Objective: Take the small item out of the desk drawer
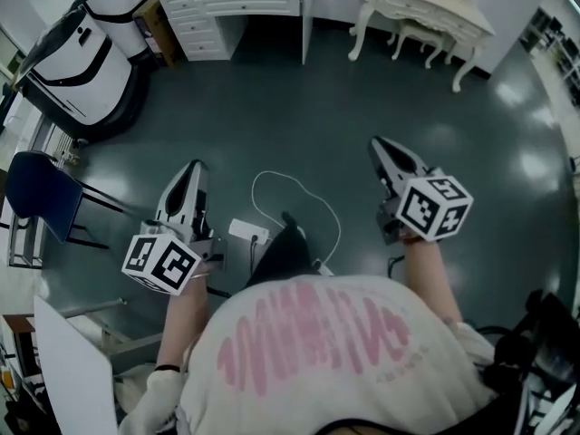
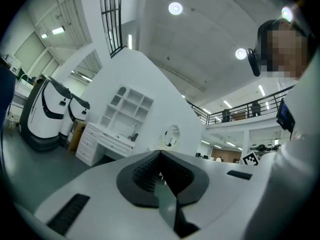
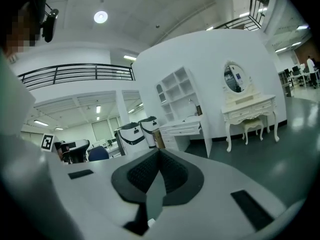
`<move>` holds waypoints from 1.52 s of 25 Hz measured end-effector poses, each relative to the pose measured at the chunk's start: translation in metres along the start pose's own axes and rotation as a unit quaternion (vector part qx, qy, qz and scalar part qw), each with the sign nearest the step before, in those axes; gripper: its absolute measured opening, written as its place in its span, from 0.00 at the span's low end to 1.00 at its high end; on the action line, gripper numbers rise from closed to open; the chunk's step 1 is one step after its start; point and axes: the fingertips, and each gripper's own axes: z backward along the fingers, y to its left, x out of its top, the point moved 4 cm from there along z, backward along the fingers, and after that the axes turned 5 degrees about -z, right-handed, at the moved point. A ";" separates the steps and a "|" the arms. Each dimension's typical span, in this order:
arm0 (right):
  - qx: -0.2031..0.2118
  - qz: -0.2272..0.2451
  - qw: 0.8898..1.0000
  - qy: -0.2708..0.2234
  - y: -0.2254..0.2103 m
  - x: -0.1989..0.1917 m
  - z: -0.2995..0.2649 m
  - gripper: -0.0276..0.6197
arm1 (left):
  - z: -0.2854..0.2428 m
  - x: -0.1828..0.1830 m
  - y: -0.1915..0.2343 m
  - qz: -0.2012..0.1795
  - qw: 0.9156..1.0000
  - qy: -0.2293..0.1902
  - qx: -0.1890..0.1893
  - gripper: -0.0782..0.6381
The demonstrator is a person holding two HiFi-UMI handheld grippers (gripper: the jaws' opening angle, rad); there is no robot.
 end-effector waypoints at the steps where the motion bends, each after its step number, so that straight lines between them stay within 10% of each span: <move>1: -0.001 -0.002 1.000 0.005 -0.005 -0.002 -0.006 0.07 | -0.011 -0.004 0.004 -0.001 1.000 0.007 -0.004 0.15; 11: -0.028 0.003 0.999 0.030 -0.081 0.029 -0.115 0.07 | -0.173 -0.016 0.055 0.005 0.998 0.024 -0.056 0.15; 25: 0.006 0.037 0.999 0.015 -0.125 0.162 -0.337 0.07 | -0.357 0.061 0.168 -0.008 0.999 -0.001 -0.052 0.15; 38: 0.021 -0.020 0.997 0.068 -0.187 0.158 -0.465 0.07 | -0.445 0.019 0.232 0.035 0.998 0.049 -0.031 0.15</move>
